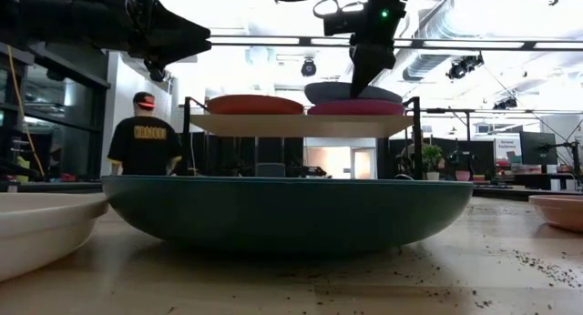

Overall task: Place and stack plates onto a shelf
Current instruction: Stack the light blue plate on top of the pink plate on the shelf, then stack the dark green plate on top of the orange plate on the shelf

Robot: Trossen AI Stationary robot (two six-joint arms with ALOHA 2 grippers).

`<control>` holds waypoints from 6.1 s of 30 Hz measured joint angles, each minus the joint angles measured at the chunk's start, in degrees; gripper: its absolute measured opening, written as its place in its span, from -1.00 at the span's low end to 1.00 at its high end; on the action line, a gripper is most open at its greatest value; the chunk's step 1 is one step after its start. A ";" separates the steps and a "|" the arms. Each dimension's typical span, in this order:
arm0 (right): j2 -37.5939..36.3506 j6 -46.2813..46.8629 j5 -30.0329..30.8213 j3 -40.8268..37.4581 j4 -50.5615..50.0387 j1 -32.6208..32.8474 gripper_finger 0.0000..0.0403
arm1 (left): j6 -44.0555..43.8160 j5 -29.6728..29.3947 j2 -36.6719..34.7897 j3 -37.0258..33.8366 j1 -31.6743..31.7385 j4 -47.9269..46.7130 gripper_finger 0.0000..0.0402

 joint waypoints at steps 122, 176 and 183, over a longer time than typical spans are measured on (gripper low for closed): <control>8.94 40.63 -28.38 -28.48 50.47 22.17 -0.98 | -1.62 -0.17 0.00 0.02 -0.02 -2.27 -0.35; 1.53 32.95 -14.57 -3.33 51.91 -17.62 -1.00 | -1.66 -1.63 0.00 0.02 1.79 0.70 -0.35; 4.23 34.76 -13.65 2.43 46.85 -19.92 -1.00 | -3.10 -1.05 0.00 0.02 1.77 0.74 -0.35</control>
